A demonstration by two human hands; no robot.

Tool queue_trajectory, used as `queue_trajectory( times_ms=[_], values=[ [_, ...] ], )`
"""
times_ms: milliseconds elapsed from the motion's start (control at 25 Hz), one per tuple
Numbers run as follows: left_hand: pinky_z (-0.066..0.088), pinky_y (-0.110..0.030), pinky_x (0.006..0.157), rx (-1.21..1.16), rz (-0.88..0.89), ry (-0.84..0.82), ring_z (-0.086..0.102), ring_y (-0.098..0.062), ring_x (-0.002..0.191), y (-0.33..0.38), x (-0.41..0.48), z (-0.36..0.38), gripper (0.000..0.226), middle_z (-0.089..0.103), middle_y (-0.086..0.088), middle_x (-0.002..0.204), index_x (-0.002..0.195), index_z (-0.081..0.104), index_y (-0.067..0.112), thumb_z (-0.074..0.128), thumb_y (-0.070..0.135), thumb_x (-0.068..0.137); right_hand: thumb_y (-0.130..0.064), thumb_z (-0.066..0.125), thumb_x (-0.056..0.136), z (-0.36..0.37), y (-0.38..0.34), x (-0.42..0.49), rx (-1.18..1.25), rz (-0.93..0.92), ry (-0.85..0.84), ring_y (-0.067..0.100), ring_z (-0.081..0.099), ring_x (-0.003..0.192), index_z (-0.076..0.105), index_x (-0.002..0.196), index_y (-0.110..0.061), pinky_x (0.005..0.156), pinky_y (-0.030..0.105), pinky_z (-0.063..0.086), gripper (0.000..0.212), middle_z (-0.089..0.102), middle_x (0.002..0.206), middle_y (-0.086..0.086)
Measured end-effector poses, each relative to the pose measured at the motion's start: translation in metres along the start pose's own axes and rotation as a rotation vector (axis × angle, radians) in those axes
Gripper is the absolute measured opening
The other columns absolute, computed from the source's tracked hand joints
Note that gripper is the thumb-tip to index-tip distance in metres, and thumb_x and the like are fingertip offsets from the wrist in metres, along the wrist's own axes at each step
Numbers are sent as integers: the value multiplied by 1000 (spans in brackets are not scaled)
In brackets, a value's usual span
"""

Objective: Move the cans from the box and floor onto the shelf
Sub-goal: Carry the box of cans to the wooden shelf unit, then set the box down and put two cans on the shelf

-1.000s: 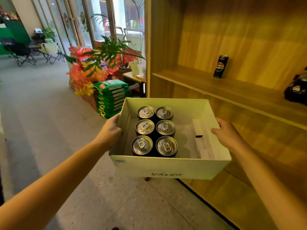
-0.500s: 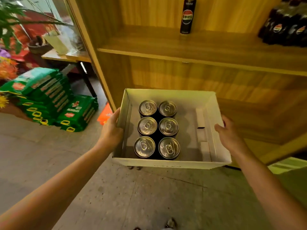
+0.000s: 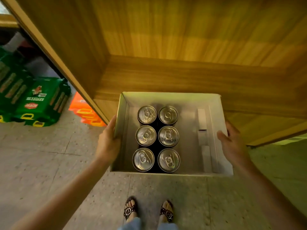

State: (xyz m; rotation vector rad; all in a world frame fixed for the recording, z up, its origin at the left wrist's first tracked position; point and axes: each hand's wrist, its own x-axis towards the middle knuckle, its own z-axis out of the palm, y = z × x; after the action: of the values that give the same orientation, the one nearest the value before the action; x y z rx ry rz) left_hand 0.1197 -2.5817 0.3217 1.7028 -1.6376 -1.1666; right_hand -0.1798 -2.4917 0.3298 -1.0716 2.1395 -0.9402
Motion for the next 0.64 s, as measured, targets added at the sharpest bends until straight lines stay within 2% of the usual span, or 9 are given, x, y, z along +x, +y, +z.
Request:
queue_trajectory(
  times_ms=[80,200,320,440,560,640],
  values=[
    [44,-37,90,29,-14,-6,48,-14,107,-51,25,25,75,51,5,114,139,35,28,46,-17,79,-11,41,94,44,43,12,-5,30,5,26,43,128,35,139,-15,103,46,39,45,42,143,8],
    [40,-33,87,88,-36,-31,45,-13,103,-132,58,74,76,49,3,115,141,33,27,43,-18,79,-10,39,95,111,122,28,-8,112,12,30,40,131,32,140,-16,106,49,36,46,40,145,9],
    [40,-31,86,112,-61,-87,45,-13,103,-212,85,127,76,47,4,113,142,30,27,40,-17,81,-7,39,94,174,199,43,-3,170,13,29,46,123,36,138,-13,98,41,38,44,48,137,13],
    [50,-43,90,123,-54,-152,55,-22,107,-300,113,179,78,55,3,115,140,29,36,39,-13,81,-6,40,93,234,278,62,-28,220,8,27,51,112,41,133,-10,89,38,39,40,53,126,15],
    [51,-52,91,126,-66,-181,59,-28,108,-377,138,222,77,61,-7,119,139,27,42,39,-9,83,-8,40,94,290,347,79,-51,236,-3,34,49,120,40,135,-16,97,51,40,42,53,129,14],
    [49,-51,94,114,-77,-175,59,-30,109,-415,153,246,74,60,-11,121,141,25,39,40,-6,84,-8,39,94,318,378,91,-54,245,-9,34,47,123,38,136,-17,100,52,37,43,51,132,13]
  ],
)
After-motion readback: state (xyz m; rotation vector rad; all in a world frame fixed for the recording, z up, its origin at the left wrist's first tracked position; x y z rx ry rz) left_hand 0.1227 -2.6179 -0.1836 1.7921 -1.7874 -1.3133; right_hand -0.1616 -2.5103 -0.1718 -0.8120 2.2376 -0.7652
